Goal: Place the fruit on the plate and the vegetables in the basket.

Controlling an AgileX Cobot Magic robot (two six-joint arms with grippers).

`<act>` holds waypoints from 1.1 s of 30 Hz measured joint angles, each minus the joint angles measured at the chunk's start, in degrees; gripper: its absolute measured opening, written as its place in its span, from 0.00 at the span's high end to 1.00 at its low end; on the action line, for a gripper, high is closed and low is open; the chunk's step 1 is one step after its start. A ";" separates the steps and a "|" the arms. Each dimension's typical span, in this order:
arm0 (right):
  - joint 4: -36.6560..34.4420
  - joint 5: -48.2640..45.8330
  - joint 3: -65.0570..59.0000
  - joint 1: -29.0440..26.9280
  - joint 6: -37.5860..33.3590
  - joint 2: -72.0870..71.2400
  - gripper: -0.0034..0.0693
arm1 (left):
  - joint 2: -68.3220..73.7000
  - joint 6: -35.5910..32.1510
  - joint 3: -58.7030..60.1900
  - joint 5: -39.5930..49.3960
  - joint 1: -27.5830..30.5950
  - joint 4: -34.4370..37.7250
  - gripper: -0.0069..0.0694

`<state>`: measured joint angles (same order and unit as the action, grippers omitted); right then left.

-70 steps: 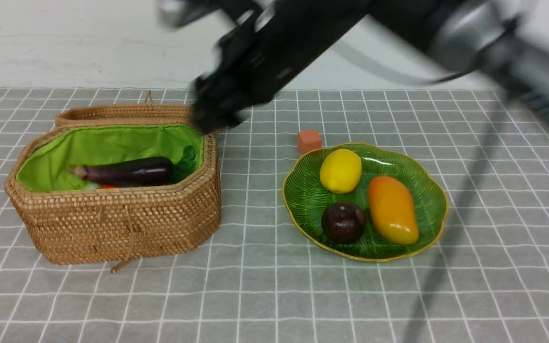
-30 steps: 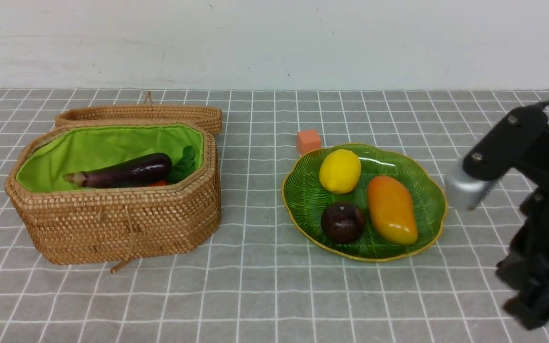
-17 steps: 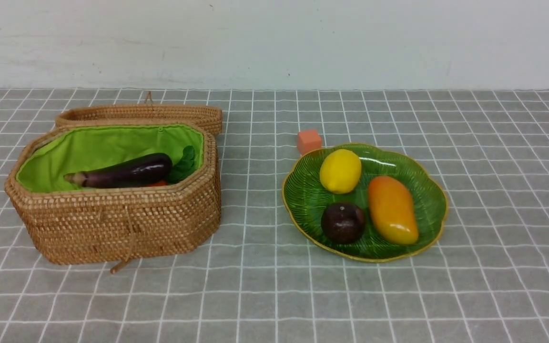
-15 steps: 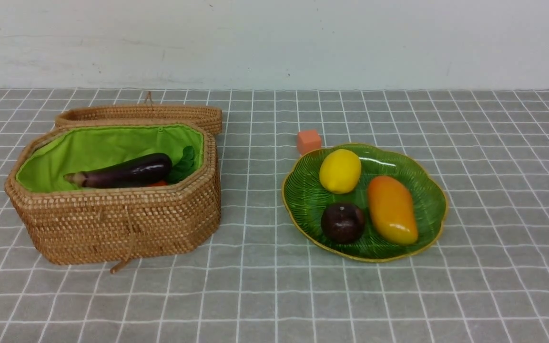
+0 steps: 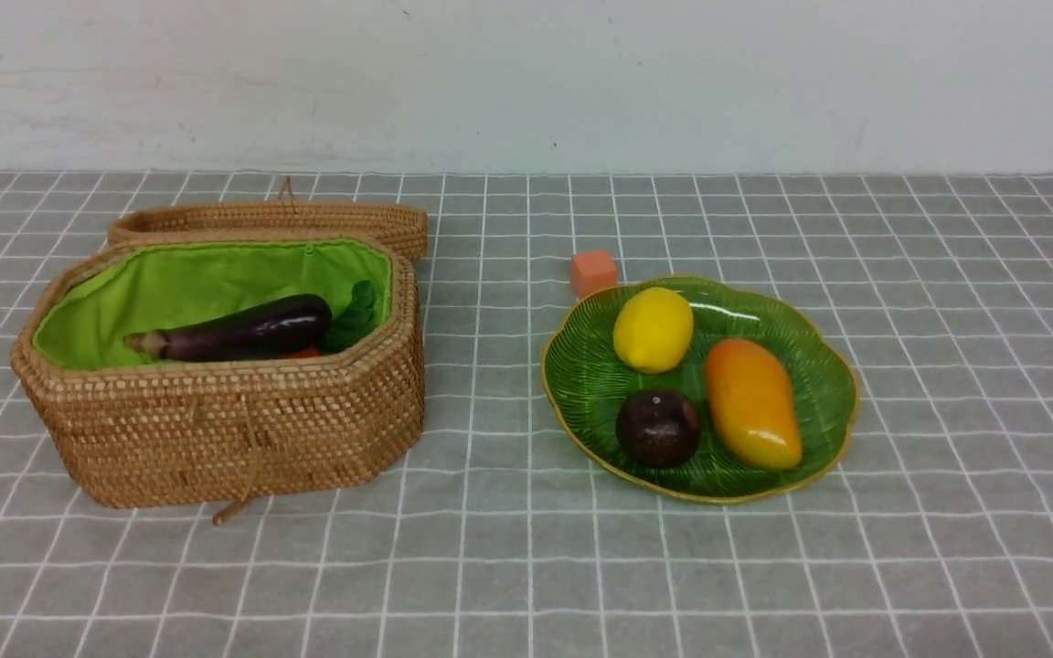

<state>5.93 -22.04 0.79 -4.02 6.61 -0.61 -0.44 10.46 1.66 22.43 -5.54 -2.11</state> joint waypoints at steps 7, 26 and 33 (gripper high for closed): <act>-0.94 0.16 -1.73 0.05 0.19 -0.01 0.91 | 0.00 0.00 0.07 -0.02 0.00 0.00 0.64; -1.12 0.16 -1.73 0.05 0.24 -0.01 0.88 | 0.00 0.00 0.07 -0.02 0.00 0.00 0.62; -1.12 0.16 -1.73 0.05 0.24 -0.01 0.87 | 0.00 0.00 0.07 -0.02 0.00 0.00 0.61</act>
<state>4.81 -21.88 -0.93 -3.97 6.85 -0.62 -0.44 10.46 1.73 22.41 -5.54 -2.11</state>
